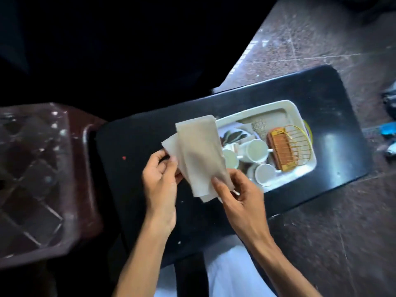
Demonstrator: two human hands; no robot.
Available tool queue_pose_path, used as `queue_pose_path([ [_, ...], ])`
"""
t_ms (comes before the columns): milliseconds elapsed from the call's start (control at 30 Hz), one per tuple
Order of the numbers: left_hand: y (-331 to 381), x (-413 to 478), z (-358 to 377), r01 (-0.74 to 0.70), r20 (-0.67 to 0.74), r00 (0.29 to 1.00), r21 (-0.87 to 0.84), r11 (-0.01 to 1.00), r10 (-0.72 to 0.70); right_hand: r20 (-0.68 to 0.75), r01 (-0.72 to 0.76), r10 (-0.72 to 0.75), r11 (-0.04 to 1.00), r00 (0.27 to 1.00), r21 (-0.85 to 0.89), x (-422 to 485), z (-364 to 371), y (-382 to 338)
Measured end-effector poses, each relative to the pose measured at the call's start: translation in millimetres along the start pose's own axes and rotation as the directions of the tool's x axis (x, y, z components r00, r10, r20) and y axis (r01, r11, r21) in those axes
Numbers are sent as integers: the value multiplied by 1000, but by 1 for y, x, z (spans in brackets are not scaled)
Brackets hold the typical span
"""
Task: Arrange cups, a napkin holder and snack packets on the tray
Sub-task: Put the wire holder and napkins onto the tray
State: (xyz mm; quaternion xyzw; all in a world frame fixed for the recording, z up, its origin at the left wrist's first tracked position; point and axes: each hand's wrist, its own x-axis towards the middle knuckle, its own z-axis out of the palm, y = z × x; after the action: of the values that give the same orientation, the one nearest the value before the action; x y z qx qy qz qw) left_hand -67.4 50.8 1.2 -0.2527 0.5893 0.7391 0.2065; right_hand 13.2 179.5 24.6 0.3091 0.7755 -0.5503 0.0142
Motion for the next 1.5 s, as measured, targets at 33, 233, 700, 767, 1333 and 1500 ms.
queue_pose_path([
  [33, -2, -3, 23, -18, 25, 1000, 31, 999, 17, -39, 12, -13, 1000, 999, -13, 3, -21, 5],
  [233, -9, 2, 143, -312, 301, 927, 291, 904, 223, -273, 72, -111, 986, 956, -151, 23, -136, 36],
  [700, -47, 59, 283, -692, 670, 712, 615, 378, 211, -529, 45, -274, 913, 803, -405, 70, -209, 107],
  [767, -55, 68, 281, -666, 646, 739, 660, 347, 189, -512, 56, -273, 915, 814, -399, 76, -199, 116],
  [1333, -65, 73, 238, -537, 498, 841, 719, 440, 212, -429, 62, -291, 879, 855, -473, 83, -177, 128],
  [1500, -40, 57, 167, -482, 359, 874, 733, 481, 329, -267, 223, -355, 880, 896, -419, 81, -137, 91],
])
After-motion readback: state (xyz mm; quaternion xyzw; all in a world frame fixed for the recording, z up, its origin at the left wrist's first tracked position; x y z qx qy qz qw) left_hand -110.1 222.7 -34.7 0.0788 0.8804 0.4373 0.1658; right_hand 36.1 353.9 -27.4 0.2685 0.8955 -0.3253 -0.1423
